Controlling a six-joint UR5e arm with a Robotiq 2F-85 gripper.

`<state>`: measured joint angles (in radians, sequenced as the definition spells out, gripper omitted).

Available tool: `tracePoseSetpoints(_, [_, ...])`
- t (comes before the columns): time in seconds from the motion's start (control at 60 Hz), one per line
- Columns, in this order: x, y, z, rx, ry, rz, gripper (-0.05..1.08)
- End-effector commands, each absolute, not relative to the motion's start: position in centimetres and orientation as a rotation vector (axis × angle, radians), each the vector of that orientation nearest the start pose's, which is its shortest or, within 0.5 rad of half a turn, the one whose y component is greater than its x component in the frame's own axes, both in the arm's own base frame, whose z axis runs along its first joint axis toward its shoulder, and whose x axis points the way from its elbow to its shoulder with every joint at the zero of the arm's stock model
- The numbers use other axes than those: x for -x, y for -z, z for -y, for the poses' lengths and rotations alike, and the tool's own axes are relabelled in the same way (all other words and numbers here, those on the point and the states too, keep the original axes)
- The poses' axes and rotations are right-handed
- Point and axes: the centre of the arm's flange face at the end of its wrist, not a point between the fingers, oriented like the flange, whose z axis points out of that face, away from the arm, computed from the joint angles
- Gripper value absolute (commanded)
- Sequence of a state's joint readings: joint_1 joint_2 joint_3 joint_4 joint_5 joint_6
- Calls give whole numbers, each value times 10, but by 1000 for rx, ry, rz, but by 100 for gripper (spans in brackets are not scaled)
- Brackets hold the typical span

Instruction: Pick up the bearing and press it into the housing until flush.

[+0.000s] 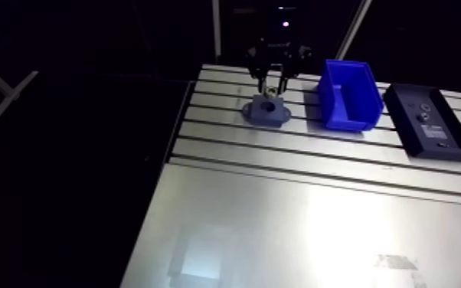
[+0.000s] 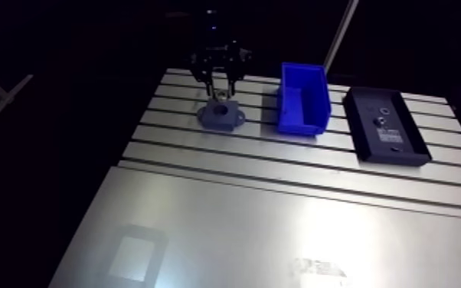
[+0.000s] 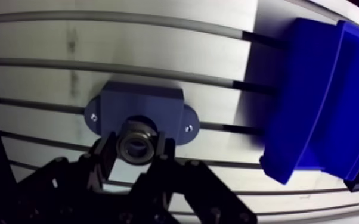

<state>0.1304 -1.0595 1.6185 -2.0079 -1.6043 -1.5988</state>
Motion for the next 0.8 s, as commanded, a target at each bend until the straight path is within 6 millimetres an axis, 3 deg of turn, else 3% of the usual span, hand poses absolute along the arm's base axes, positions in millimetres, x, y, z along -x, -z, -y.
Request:
tracePoseSetpoints(0.017, [605,-208,213,252,-62,-3005,73])
tracePoseSetpoints(0.8, [601,-191,215,263,-64,-2976,73])
